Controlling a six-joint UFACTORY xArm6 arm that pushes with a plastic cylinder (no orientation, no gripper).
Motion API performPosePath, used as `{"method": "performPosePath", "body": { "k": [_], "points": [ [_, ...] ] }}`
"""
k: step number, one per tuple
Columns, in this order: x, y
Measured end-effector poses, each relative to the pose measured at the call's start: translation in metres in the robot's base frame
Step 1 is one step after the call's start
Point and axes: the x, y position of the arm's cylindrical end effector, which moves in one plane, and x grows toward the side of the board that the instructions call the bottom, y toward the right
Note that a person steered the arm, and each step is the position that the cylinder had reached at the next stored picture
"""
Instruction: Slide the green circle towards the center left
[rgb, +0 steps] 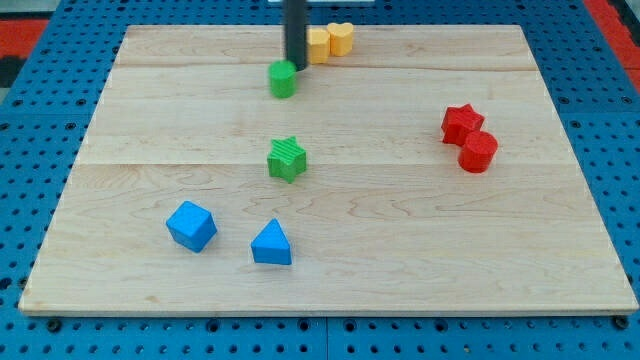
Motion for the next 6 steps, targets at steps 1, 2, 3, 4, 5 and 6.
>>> {"method": "performPosePath", "body": {
  "k": [1, 2, 3, 4, 5, 6],
  "points": [
    [0.045, -0.051],
    [0.032, 0.004],
    [0.049, 0.021],
    [0.081, -0.01],
    [0.076, -0.084],
    [0.075, -0.073]
  ]
}}
